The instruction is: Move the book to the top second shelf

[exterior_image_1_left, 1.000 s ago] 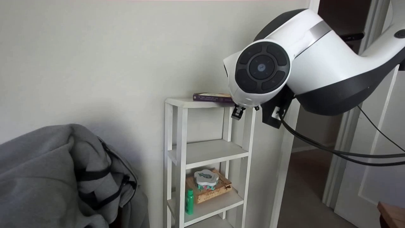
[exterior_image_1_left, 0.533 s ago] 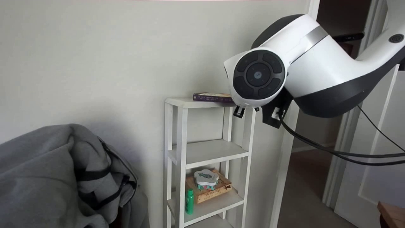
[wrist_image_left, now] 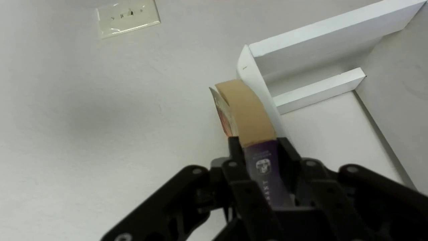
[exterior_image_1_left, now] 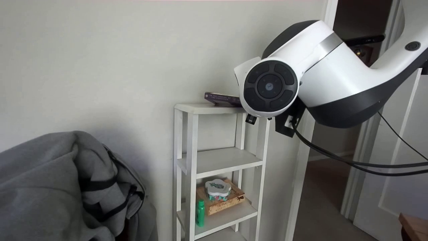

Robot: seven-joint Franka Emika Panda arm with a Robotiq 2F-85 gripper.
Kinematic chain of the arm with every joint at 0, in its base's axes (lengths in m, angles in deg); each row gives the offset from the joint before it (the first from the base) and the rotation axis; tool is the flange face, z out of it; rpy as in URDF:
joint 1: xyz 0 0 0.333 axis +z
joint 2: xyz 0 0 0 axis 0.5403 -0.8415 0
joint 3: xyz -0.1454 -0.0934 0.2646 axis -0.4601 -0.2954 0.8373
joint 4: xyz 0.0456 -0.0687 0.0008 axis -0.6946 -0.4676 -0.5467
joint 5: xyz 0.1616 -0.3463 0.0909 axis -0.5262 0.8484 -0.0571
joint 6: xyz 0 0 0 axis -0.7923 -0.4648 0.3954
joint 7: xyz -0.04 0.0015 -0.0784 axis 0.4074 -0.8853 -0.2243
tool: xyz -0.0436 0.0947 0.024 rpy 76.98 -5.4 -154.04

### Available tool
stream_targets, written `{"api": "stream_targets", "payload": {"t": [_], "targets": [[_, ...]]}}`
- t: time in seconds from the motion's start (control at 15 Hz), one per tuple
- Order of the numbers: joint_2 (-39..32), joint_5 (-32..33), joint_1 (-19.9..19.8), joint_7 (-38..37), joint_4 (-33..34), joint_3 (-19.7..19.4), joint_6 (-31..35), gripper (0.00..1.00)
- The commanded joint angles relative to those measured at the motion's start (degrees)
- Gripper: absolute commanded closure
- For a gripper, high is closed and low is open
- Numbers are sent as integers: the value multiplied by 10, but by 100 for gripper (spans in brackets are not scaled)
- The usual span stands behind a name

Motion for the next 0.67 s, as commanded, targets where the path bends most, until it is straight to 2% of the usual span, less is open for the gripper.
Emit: {"api": "stream_targets", "payload": {"t": [0.0,0.33,0.6], "targets": [[-12,21,8,-11,13,-4,-15,92],[13,5,23,15,1,6,-47,90],[44,-2,49,30,-20,31,-78,91]]}}
